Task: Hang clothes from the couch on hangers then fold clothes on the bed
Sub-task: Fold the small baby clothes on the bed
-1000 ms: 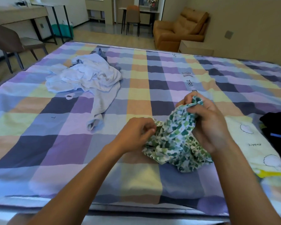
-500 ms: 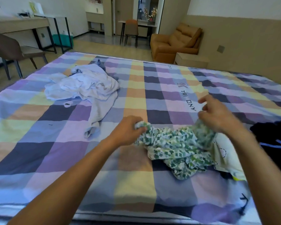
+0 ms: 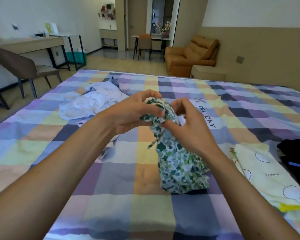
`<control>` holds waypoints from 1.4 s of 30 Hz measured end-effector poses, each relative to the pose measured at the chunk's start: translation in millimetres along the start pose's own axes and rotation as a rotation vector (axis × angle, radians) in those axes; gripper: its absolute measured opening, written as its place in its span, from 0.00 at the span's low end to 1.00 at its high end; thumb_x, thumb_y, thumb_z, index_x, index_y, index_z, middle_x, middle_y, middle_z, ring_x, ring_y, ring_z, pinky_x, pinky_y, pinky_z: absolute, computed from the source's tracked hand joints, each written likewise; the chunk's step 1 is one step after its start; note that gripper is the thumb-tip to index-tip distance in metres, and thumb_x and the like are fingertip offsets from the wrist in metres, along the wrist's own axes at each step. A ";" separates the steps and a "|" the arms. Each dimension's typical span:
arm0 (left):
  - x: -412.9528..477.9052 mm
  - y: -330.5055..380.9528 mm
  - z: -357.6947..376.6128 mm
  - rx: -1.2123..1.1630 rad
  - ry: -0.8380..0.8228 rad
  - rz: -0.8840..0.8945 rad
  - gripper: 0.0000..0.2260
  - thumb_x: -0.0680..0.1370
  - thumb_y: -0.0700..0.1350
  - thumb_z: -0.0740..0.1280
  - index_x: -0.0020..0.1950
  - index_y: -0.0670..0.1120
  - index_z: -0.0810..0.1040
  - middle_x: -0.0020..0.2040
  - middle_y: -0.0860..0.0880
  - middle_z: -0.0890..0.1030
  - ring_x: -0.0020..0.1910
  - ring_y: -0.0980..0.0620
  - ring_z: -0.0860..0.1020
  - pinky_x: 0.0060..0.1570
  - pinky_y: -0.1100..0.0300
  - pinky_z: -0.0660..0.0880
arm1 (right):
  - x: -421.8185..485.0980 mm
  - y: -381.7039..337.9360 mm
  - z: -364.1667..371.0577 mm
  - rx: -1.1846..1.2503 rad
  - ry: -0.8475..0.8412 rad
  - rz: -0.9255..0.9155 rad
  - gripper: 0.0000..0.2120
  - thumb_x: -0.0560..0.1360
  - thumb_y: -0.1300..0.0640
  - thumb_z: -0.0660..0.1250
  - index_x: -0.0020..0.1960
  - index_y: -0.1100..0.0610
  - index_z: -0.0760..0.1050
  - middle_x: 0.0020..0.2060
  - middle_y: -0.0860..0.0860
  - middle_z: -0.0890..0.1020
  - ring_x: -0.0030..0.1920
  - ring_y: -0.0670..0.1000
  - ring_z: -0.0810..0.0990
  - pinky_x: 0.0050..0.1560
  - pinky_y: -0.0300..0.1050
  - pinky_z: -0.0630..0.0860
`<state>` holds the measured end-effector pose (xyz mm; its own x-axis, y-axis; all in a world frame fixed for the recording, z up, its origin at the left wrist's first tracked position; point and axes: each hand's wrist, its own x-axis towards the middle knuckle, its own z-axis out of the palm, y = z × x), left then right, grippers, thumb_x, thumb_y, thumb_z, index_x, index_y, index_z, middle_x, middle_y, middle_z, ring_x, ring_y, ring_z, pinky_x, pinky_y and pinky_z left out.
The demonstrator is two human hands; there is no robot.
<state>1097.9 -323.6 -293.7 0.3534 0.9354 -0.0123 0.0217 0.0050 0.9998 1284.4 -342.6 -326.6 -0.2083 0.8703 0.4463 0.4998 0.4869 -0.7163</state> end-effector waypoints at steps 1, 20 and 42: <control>0.6 6.8 1.1 0.070 0.035 0.011 0.15 0.74 0.33 0.72 0.55 0.47 0.75 0.48 0.45 0.81 0.45 0.49 0.79 0.42 0.58 0.78 | 5.4 -2.7 -1.6 -0.016 0.042 -0.032 0.10 0.75 0.52 0.71 0.51 0.53 0.72 0.44 0.47 0.78 0.46 0.49 0.77 0.49 0.55 0.75; 20.6 184.6 -13.8 1.669 0.334 0.311 0.08 0.79 0.41 0.67 0.57 0.42 0.81 0.47 0.43 0.80 0.45 0.45 0.78 0.40 0.56 0.72 | 127.6 -35.0 -83.7 -0.219 -0.056 -0.081 0.05 0.73 0.67 0.68 0.40 0.61 0.76 0.37 0.61 0.82 0.38 0.56 0.80 0.40 0.57 0.77; 21.9 205.8 -36.8 0.851 0.025 0.091 0.05 0.81 0.43 0.66 0.49 0.45 0.81 0.42 0.49 0.85 0.42 0.54 0.83 0.41 0.62 0.78 | 139.7 -120.8 -86.8 -0.260 -0.560 0.036 0.15 0.80 0.49 0.69 0.56 0.61 0.80 0.45 0.59 0.85 0.42 0.59 0.82 0.45 0.55 0.82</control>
<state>1075.8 -289.1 -87.5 0.3672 0.9269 0.0776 0.6924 -0.3281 0.6426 1267.9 -286.2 -131.2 -0.5618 0.8269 0.0246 0.6884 0.4838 -0.5404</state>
